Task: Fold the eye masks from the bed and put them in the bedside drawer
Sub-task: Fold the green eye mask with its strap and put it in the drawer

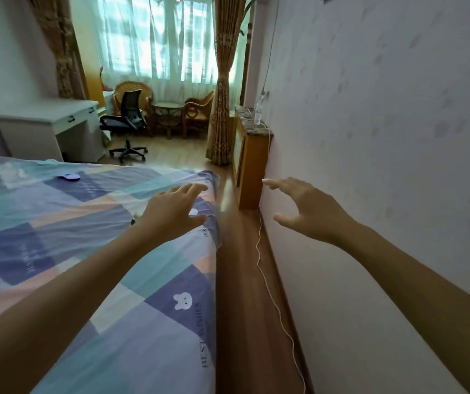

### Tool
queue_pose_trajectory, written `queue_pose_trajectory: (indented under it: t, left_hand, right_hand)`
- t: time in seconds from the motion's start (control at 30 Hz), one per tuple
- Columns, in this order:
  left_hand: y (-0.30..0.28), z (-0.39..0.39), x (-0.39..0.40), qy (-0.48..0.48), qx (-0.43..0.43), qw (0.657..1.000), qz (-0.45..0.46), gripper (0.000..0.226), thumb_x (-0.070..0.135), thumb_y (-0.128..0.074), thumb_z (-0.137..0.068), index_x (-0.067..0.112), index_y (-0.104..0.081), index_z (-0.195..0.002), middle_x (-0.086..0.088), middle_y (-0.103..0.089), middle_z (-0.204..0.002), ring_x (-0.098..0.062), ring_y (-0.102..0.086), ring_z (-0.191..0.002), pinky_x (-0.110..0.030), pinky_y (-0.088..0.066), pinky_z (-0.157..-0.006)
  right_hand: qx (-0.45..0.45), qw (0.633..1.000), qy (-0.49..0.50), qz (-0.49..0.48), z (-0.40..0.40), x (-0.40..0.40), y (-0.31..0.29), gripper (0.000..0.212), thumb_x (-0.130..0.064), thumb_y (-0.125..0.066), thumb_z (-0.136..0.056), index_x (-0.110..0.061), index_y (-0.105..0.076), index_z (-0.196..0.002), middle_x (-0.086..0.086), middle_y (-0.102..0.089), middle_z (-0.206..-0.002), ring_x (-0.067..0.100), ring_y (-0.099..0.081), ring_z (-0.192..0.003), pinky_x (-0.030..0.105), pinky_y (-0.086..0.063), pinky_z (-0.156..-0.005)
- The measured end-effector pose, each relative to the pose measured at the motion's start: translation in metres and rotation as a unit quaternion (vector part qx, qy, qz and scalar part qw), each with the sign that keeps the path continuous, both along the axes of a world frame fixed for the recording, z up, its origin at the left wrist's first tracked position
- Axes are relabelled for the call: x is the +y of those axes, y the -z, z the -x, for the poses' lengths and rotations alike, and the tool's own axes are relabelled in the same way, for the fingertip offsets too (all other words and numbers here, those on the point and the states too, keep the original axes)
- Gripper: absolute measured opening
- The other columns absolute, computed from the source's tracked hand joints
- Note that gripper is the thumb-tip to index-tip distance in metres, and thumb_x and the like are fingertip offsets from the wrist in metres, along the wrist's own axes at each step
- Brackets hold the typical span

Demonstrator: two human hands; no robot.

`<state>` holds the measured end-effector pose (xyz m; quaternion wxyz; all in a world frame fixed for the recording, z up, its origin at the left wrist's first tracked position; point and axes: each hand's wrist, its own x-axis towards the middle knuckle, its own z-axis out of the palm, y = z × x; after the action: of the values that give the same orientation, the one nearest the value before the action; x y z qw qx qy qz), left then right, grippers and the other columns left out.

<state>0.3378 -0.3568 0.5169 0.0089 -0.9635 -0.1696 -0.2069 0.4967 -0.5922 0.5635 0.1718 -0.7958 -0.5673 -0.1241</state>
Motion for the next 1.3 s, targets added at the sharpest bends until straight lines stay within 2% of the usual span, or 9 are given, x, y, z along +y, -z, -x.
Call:
queue_pose_trajectory:
  t: [0.13,0.3,0.43,0.53,0.8,1.03,1.3]
  left_hand:
    - [0.011,-0.045,0.018,-0.032,-0.012,0.999,0.005,0.063,0.049,-0.061,-0.085,0.026,-0.037,-0.139,-0.001,-0.052,-0.140,-0.025,-0.059,-0.114,-0.039,-0.048,-0.087]
    - [0.038,-0.100,0.049,-0.112,0.004,0.993,0.025,0.063,0.048,-0.061,-0.085,0.026,-0.037,-0.140,-0.002,-0.051,-0.141,-0.026,-0.056,-0.118,-0.038,-0.048,-0.086]
    - [0.052,-0.133,0.070,-0.188,0.020,0.981,0.050,0.063,0.048,-0.062,-0.084,0.026,-0.039,-0.139,-0.001,-0.051,-0.141,-0.026,-0.054,-0.120,-0.038,-0.048,-0.085]
    - [0.058,-0.151,0.086,-0.234,0.034,0.970,0.063,0.063,0.049,-0.061,-0.085,0.027,-0.038,-0.140,0.000,-0.050,-0.142,-0.027,-0.055,-0.118,-0.037,-0.048,-0.082]
    - [0.075,-0.185,0.157,-0.336,0.041,0.936,0.093,0.063,0.046,-0.059,-0.086,0.028,-0.036,-0.142,0.001,-0.047,-0.144,-0.026,-0.050,-0.123,-0.037,-0.045,-0.085]
    - [0.093,-0.230,0.255,-0.386,0.047,0.913,0.122,0.061,0.044,-0.057,-0.087,0.027,-0.036,-0.142,-0.001,-0.046,-0.144,-0.026,-0.050,-0.123,-0.038,-0.044,-0.088]
    - [0.118,-0.288,0.348,-0.433,0.072,0.884,0.163,0.062,0.048,-0.056,-0.087,0.027,-0.036,-0.142,-0.002,-0.047,-0.143,-0.027,-0.050,-0.122,-0.038,-0.042,-0.091]
  right_hand:
    - [0.023,0.999,-0.043,0.003,-0.064,0.036,0.010,0.066,-0.032,-0.065,-0.084,-0.035,-0.033,-0.142,-0.007,-0.052,-0.136,0.013,-0.052,-0.118,0.032,-0.051,-0.088]
    - [0.039,0.993,-0.110,0.030,-0.146,0.102,0.039,0.066,-0.033,-0.064,-0.084,-0.035,-0.032,-0.142,-0.004,-0.049,-0.141,0.016,-0.048,-0.126,0.037,-0.048,-0.096]
    - [0.012,0.984,-0.171,0.049,-0.207,0.150,0.056,0.065,-0.032,-0.064,-0.084,-0.034,-0.034,-0.141,-0.003,-0.050,-0.138,0.020,-0.051,-0.122,0.041,-0.051,-0.092]
    - [-0.024,0.975,-0.208,0.068,-0.242,0.193,0.061,0.063,-0.032,-0.063,-0.084,-0.033,-0.036,-0.141,-0.003,-0.050,-0.137,0.022,-0.054,-0.118,0.041,-0.052,-0.088]
    - [-0.043,0.948,-0.304,0.087,-0.297,0.319,0.080,0.062,-0.028,-0.065,-0.082,-0.032,-0.041,-0.139,-0.003,-0.051,-0.138,0.021,-0.052,-0.121,0.041,-0.050,-0.087]
    - [-0.042,0.929,-0.354,0.104,-0.349,0.435,0.095,0.061,-0.031,-0.065,-0.083,-0.030,-0.040,-0.140,-0.003,-0.053,-0.135,0.021,-0.055,-0.116,0.035,-0.048,-0.086]
    - [-0.041,0.903,-0.405,0.139,-0.406,0.564,0.116,0.059,-0.030,-0.063,-0.085,-0.028,-0.040,-0.139,-0.002,-0.052,-0.136,0.022,-0.053,-0.119,0.036,-0.047,-0.088]
